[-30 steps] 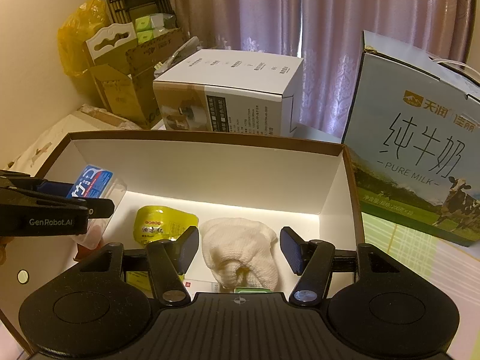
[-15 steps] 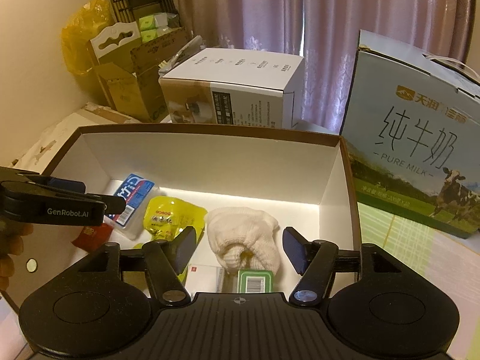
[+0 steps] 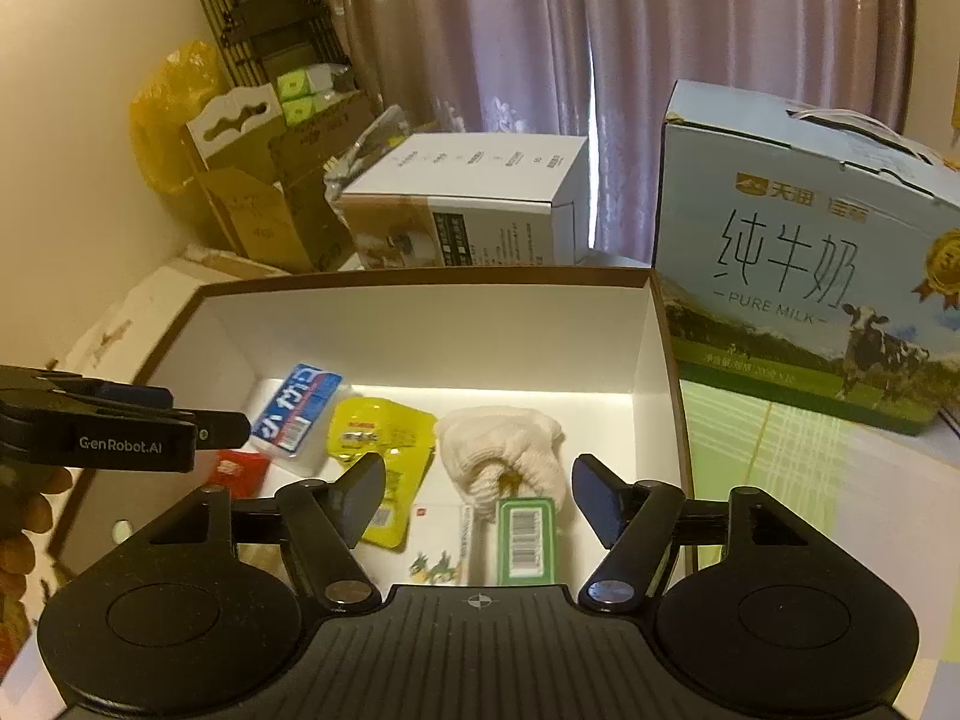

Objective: Organize objects
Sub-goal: 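Withdraw both tools from the box toward the scrunchie and white tube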

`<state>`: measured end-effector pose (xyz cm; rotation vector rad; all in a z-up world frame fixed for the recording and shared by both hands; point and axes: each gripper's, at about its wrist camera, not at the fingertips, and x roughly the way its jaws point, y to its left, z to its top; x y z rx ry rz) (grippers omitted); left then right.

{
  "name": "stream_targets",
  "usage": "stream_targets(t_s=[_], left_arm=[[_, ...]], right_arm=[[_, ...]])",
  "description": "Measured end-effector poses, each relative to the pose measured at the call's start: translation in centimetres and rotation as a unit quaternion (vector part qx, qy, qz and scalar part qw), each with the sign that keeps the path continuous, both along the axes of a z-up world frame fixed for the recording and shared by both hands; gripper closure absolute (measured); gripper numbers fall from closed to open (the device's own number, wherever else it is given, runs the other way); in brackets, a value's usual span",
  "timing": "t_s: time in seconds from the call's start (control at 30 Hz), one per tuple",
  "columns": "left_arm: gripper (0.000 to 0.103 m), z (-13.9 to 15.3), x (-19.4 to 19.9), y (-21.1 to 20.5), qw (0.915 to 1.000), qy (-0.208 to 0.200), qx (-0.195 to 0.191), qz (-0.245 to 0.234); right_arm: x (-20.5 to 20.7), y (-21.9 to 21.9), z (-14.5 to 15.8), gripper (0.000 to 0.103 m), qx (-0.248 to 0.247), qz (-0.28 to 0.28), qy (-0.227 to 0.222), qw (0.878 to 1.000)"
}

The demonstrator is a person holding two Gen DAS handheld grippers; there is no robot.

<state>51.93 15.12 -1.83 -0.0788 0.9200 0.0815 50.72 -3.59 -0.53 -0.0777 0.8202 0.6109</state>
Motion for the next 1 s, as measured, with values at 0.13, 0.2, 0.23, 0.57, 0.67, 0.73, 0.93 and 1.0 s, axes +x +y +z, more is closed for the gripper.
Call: stream_targets(t_s=[0.13, 0.2, 0.23, 0.57, 0.67, 0.73, 0.93, 1.0], left_arm=[[0.029, 1.3, -1.9, -0.7, 0.9999, -0.01, 0.005, -0.006], [0.029, 2.0, -2.8, -1.0, 0.9998, -0.015, 0.006, -0.007], [0.029, 2.3, -3.2, -1.1, 0.9998, -0.018, 0.006, -0.008], [0.026, 5.1, -8.9, -2.5, 0.9991, -0.042, 0.0, -0.012], [0.026, 5.6, -10.8, -3.0, 0.9988, -0.047, -0.004, -0.016], [0.026, 5.9, -12.1, -3.6, 0.9985, -0.05, -0.004, -0.02], [0.026, 5.9, -16.0, -5.2, 0.998, -0.051, -0.015, -0.036], [0.026, 5.6, -17.0, -5.7, 0.9979, -0.049, -0.016, -0.039]], right_arm=[[-1.7, -0.8, 1.1, 0.037, 0.017, 0.001, -0.002, 1.0], [-2.7, -1.3, 1.7, 0.037, 0.024, -0.001, -0.005, 1.0], [-3.1, -1.5, 2.0, 0.037, 0.027, -0.004, -0.006, 1.0], [-8.6, -4.5, 4.5, 0.037, 0.059, -0.016, -0.013, 0.998], [-10.4, -5.3, 5.2, 0.037, 0.064, -0.019, -0.019, 0.998], [-11.5, -5.9, 5.4, 0.037, 0.066, -0.019, -0.019, 0.997], [-14.5, -7.6, 5.5, 0.036, 0.07, -0.023, -0.012, 0.997], [-15.4, -8.3, 5.3, 0.036, 0.071, -0.029, -0.012, 0.997]])
